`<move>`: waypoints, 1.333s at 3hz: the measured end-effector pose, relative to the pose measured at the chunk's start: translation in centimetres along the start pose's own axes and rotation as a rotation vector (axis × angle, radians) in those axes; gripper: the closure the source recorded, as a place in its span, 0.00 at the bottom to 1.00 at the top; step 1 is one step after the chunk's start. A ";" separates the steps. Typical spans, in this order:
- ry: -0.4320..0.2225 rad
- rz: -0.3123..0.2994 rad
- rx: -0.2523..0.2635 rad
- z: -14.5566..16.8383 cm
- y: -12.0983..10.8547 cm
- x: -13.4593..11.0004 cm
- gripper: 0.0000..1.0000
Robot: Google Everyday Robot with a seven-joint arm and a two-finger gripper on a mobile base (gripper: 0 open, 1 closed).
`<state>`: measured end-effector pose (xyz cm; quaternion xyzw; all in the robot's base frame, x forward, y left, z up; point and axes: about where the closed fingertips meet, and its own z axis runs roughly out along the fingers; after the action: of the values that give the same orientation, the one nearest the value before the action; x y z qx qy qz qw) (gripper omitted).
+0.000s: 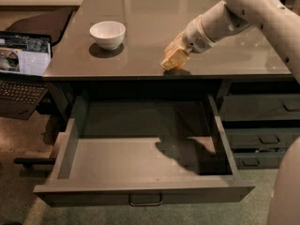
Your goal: Pick orange can from top drawer and place on counter
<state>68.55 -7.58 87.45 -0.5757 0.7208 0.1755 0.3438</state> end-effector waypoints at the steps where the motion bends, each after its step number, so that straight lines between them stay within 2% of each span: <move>1: 0.015 0.056 0.033 0.5 0.3 0.0 1.00; 2: 0.027 0.077 0.067 0.7 0.1 -0.6 1.00; 4: 0.049 0.106 0.086 2.4 -1.5 -1.5 1.00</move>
Offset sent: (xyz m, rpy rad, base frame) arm 0.0063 0.0094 0.0081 -0.0200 -0.0076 -0.1619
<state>70.82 -5.41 87.03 -0.5254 0.7655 0.1480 0.3406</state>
